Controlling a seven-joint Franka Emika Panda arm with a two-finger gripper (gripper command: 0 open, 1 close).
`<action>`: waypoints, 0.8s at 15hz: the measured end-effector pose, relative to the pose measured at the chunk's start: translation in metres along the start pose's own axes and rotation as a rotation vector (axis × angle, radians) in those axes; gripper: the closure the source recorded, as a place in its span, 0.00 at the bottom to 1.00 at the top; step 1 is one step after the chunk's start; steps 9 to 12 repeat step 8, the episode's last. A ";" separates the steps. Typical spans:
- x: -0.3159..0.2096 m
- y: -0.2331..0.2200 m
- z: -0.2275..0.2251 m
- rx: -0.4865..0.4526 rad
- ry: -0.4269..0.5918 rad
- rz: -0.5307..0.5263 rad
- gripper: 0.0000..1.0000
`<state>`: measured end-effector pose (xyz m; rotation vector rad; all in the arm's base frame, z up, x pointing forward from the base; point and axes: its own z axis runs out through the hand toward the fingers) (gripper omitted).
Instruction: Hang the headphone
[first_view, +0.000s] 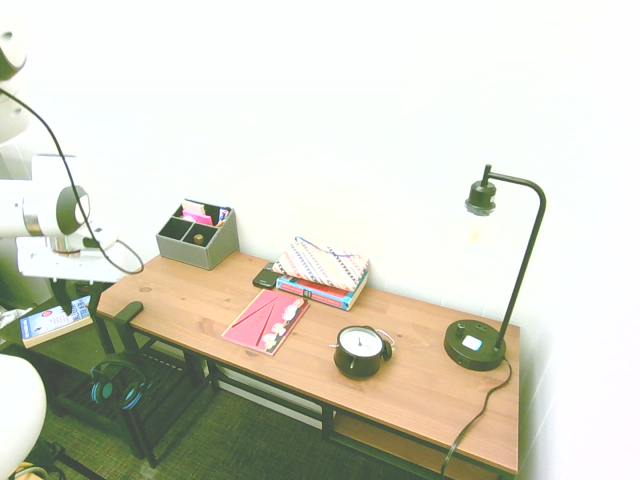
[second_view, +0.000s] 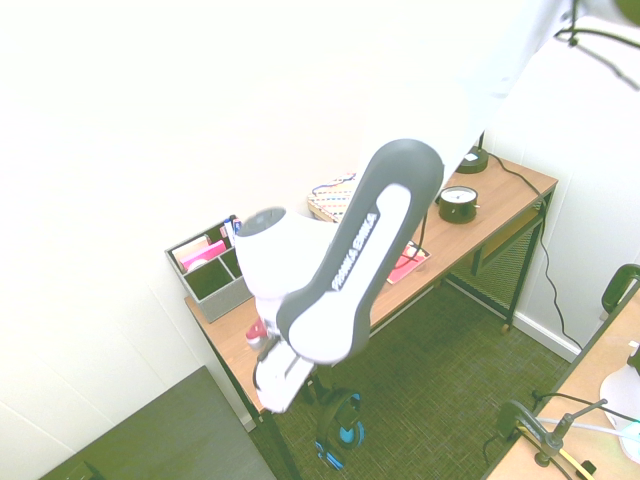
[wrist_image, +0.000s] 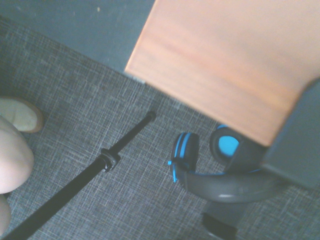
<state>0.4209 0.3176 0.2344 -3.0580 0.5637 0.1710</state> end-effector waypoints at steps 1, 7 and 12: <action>0.013 0.013 -0.030 0.001 0.013 -0.011 0.00; 0.059 0.157 -0.162 0.036 0.058 0.153 0.00; 0.057 0.183 -0.172 0.032 0.057 0.184 0.00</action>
